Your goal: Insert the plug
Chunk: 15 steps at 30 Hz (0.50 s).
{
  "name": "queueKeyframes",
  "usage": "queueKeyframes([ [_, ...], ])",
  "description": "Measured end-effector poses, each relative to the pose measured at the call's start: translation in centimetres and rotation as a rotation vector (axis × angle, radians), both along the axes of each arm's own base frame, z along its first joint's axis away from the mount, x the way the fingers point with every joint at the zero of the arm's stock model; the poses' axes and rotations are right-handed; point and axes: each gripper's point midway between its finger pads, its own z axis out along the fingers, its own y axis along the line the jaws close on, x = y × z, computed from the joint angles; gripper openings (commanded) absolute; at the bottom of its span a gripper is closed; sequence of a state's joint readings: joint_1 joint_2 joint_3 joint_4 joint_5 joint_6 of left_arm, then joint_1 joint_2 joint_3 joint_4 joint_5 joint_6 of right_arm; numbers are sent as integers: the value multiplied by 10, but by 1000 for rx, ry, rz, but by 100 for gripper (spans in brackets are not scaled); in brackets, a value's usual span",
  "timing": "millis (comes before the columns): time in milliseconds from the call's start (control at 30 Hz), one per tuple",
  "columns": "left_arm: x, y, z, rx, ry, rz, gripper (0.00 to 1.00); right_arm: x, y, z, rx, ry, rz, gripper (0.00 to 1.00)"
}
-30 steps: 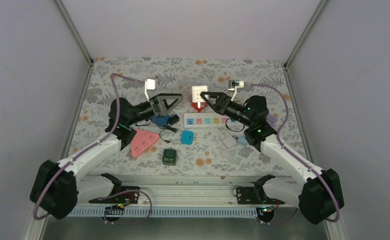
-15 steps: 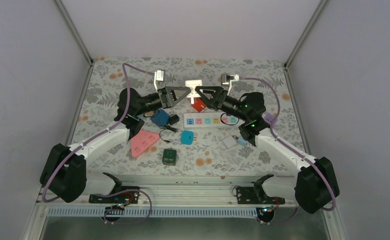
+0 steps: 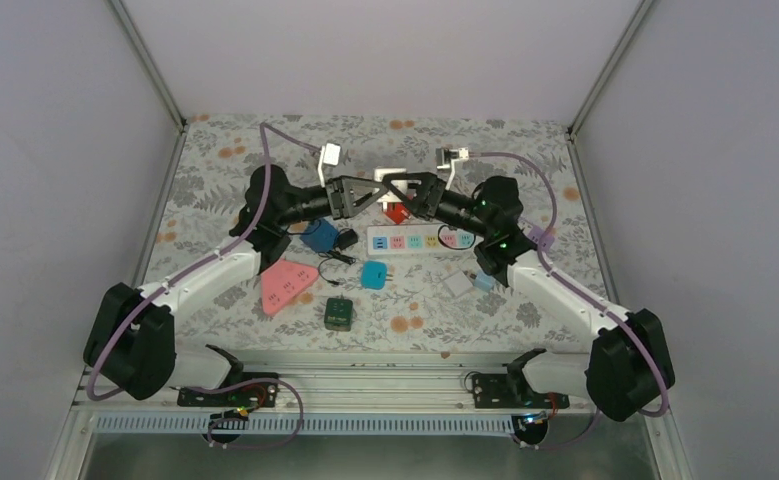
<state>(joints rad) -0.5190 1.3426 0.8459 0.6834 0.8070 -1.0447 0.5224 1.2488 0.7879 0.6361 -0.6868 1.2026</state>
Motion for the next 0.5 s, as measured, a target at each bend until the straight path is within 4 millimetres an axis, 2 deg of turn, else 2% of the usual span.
queueKeyframes([
  [133, 11, 0, -10, 126, -111, 35, 31, 15, -4, -9, -145, -57, -55, 100],
  [300, 28, 2, -21, 306, -338, 67, 33, 38, -24, -7, -352, -252, -102, 100],
  [400, 31, 4, -36, 404, -449, 66, 33, 58, -36, -1, -451, -368, -127, 97],
  [500, 33, 8, -47, 479, -543, 55, 33, 79, -42, 14, -502, -515, -100, 98],
])
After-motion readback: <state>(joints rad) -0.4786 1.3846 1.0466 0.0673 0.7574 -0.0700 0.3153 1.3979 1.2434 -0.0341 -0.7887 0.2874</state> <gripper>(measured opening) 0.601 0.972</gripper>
